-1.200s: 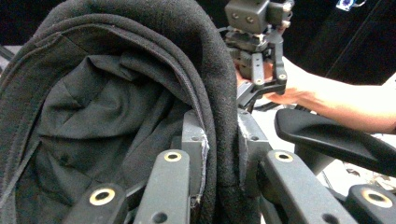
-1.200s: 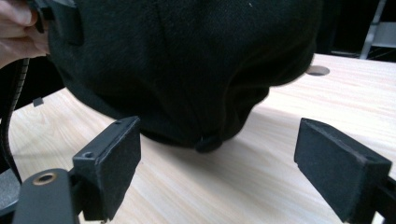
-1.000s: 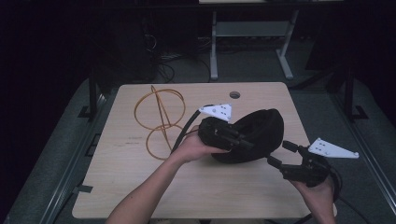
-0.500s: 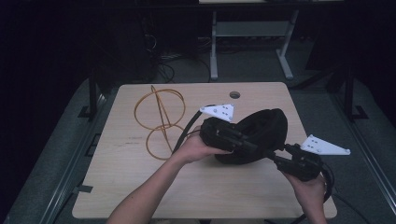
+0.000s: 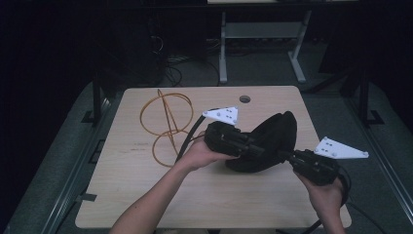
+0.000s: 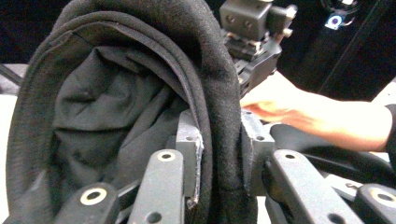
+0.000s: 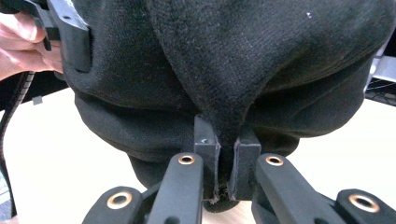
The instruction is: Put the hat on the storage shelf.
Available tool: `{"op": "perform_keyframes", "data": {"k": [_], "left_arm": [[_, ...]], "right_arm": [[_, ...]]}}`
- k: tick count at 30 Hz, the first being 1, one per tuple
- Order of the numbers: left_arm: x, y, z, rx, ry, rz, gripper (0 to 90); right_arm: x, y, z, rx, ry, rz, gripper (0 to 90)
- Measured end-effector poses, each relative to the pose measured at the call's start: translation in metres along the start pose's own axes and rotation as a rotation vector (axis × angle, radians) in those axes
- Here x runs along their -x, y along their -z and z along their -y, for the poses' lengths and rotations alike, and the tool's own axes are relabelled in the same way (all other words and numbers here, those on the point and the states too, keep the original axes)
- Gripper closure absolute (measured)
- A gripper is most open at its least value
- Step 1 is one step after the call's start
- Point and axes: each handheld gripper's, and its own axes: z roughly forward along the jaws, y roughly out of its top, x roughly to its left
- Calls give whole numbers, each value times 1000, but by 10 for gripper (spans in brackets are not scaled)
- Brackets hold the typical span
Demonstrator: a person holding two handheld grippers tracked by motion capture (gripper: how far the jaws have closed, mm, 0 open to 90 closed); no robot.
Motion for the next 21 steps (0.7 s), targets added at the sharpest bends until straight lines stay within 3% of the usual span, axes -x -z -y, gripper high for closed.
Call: {"op": "perform_keyframes", "data": {"k": [1, 5, 10, 17, 21], "left_arm": [[1, 2, 1, -16, -10, -24, 715], [2, 4, 3, -35, -16, -46, 684], [3, 9, 4, -26, -21, -71, 661], [13, 24, 2, -42, -66, -181, 549], [16, 37, 3, -40, -65, -226, 515]], "right_arm": [[0, 1, -2, -5, 11, 3, 849], [-1, 3, -9, -18, 37, 3, 855], [-4, 5, -18, -32, 70, 0, 860], [-5, 6, -36, -50, 103, -13, 862], [-1, 9, -42, -50, 96, -12, 863]]}}
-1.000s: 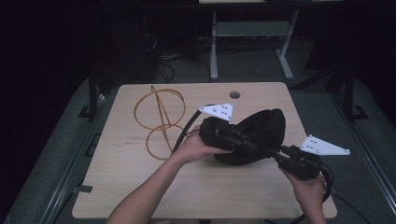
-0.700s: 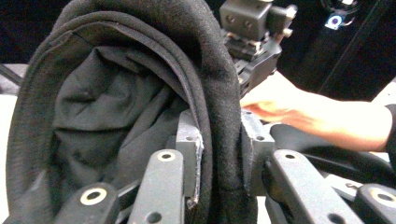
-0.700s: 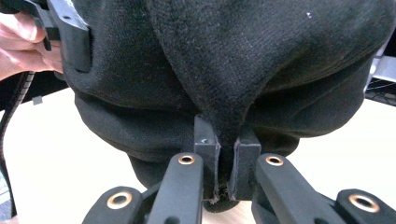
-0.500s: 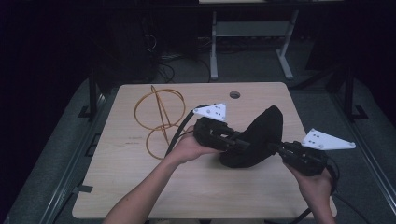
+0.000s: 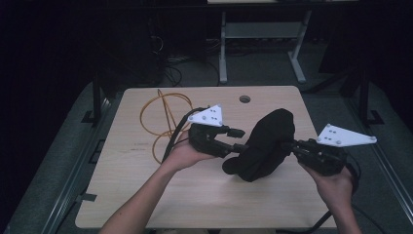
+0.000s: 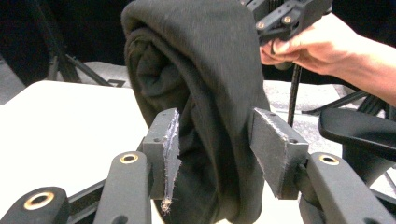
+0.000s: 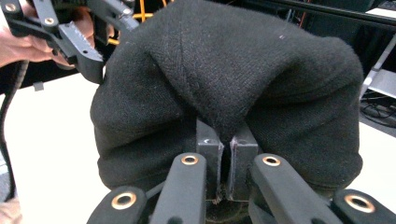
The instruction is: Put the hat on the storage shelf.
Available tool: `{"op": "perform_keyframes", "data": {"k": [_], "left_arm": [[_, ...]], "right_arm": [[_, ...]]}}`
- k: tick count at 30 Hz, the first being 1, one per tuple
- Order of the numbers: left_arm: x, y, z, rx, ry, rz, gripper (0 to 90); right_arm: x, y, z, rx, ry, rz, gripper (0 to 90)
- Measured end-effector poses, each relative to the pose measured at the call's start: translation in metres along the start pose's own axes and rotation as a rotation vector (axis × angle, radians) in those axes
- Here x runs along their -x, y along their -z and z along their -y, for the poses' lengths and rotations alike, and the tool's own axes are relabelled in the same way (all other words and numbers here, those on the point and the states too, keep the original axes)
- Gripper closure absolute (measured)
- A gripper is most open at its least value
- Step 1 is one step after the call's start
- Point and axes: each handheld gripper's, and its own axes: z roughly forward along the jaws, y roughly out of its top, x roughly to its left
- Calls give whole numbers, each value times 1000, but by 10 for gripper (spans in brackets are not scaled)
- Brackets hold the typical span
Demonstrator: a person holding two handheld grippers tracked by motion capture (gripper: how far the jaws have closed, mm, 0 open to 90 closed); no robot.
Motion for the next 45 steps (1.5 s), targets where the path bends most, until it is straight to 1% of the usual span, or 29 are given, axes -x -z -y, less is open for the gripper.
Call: {"op": "perform_keyframes", "data": {"k": [1, 3, 6, 7, 9, 14, 15, 19, 22, 23, 29, 30, 32, 33, 35, 38, 41, 45], "left_arm": [[1, 3, 1, -11, -2, -14, 514], [1, 7, 4, -30, -9, -30, 503], [4, 14, 8, -40, -16, -51, 498], [5, 16, 11, -43, -16, -64, 497], [7, 21, 15, -59, -24, -86, 486], [10, 29, 28, -90, -19, -119, 464], [10, 31, 31, -105, -29, -130, 462], [13, 36, 44, -128, -25, -151, 453], [14, 38, 50, -141, -24, -161, 442], [15, 39, 53, -141, -16, -165, 437], [16, 44, 67, -178, -16, -188, 408], [16, 44, 69, -178, -11, -190, 405], [16, 46, 74, -187, -18, -201, 394], [16, 47, 76, -189, -11, -206, 391], [17, 49, 83, -197, -6, -218, 383], [18, 51, 91, -213, -4, -238, 369], [18, 55, 98, -208, 12, -248, 364], [19, 58, 108, -222, 18, -265, 356]], "right_arm": [[1, 2, -1, 2, -4, 2, 863], [4, 4, -3, 6, -10, 5, 863], [8, 9, -6, 24, -28, 7, 864], [9, 10, -8, 28, -32, 5, 864], [12, 13, -13, 26, -28, 10, 864], [17, 15, -26, 12, -18, 13, 863], [18, 15, -28, 11, -16, 11, 863], [21, 13, -36, 2, -11, 7, 863], [23, 11, -40, -3, -7, 5, 863], [24, 10, -42, -7, -6, 4, 863], [26, 7, -51, -15, -3, -7, 863], [27, 6, -53, -16, 0, -9, 863], [27, 5, -56, -18, 4, -10, 863], [28, 5, -58, -20, 11, -9, 862], [28, 4, -61, -18, 8, -14, 862], [28, 1, -67, -20, 17, -19, 862], [28, -3, -72, -22, 23, -26, 862], [27, -9, -81, -24, 31, -35, 862]]}}
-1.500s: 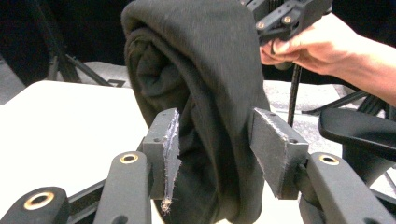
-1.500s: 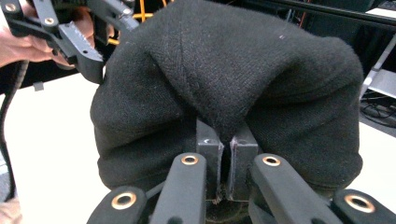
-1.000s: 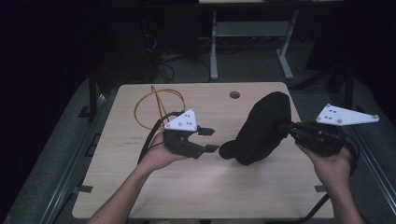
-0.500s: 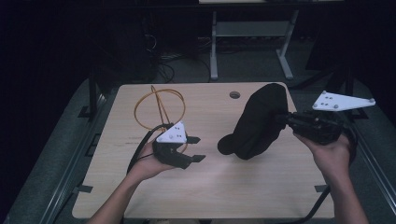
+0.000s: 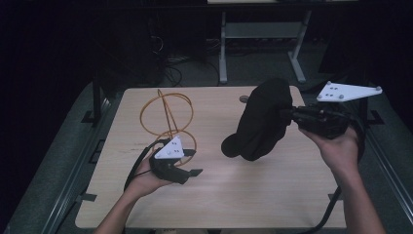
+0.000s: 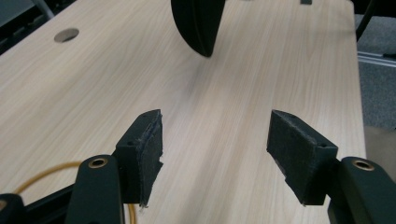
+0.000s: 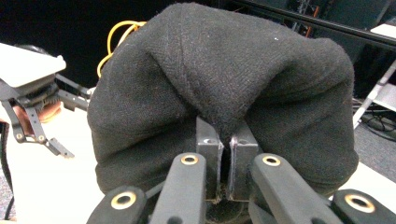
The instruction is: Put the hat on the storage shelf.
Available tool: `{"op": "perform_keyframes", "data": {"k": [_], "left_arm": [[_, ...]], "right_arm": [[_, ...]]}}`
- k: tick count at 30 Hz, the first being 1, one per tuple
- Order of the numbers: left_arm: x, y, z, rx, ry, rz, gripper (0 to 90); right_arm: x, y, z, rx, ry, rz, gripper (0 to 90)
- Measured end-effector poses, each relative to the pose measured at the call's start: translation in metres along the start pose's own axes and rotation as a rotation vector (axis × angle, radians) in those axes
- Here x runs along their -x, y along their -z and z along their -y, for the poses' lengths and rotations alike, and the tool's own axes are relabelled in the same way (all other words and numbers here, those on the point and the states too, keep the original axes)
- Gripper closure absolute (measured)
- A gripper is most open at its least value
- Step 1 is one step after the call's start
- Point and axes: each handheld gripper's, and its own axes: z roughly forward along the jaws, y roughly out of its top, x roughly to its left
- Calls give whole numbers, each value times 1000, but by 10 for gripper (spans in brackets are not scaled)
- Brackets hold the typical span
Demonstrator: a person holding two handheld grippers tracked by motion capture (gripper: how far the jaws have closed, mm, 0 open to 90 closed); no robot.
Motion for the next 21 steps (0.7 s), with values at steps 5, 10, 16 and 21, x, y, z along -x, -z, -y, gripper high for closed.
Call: {"op": "perform_keyframes", "data": {"k": [5, 10, 16, 21], "left_arm": [[1, 1, 11, 3, 17, -4, 353], [3, 3, 22, 5, 21, -25, 348], [1, 4, 36, 2, 48, -30, 346], [2, 4, 44, 1, 48, -36, 346]], "right_arm": [[-2, -8, -13, -3, 11, -14, 862], [-3, -18, -28, 0, 13, -42, 861], [-9, -35, -47, -2, 35, -76, 861], [-16, -51, -64, -20, 60, -95, 861]]}}
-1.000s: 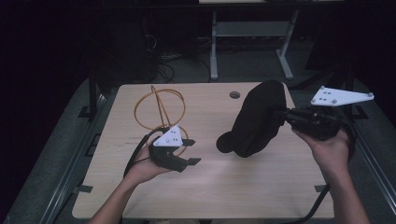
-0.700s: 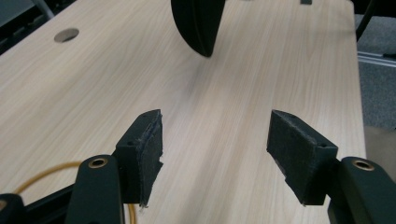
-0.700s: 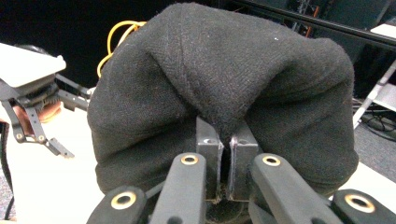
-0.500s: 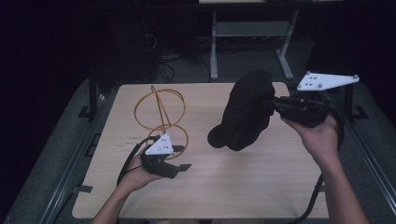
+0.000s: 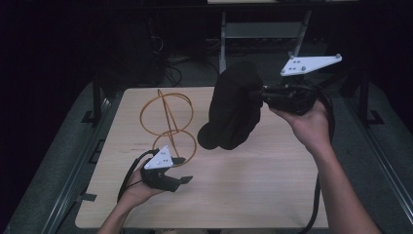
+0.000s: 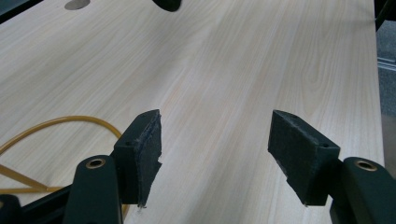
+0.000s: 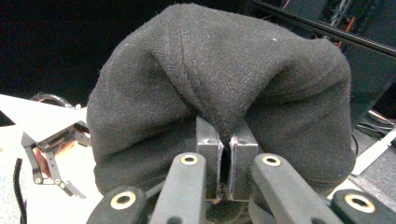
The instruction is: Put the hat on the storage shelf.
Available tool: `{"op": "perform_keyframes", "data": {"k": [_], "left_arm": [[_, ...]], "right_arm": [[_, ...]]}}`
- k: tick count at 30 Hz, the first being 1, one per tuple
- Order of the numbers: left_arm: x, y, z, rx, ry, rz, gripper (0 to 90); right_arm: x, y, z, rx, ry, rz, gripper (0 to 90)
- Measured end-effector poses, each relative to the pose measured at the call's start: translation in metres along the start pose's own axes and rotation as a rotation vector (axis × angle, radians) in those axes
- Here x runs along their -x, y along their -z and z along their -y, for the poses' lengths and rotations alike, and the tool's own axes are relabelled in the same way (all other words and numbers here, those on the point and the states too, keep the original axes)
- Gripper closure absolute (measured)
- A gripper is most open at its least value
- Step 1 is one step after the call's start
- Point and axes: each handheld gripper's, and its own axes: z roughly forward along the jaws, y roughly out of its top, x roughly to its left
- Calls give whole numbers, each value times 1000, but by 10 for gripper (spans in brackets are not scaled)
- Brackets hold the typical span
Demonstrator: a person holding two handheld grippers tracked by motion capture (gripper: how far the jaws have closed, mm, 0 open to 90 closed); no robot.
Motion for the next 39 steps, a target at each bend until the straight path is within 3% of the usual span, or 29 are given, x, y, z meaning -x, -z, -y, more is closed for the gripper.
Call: {"op": "perform_keyframes", "data": {"k": [8, 27, 39], "left_arm": [[3, -1, 9, -8, 14, 4, 338], [7, -6, 12, -21, -7, 13, 333], [8, -13, 12, -29, -36, 31, 332]], "right_arm": [[-4, -19, -21, -3, 20, -32, 861], [-8, -58, -54, -31, 54, -97, 861], [-13, -97, -85, -67, 101, -156, 861]]}}
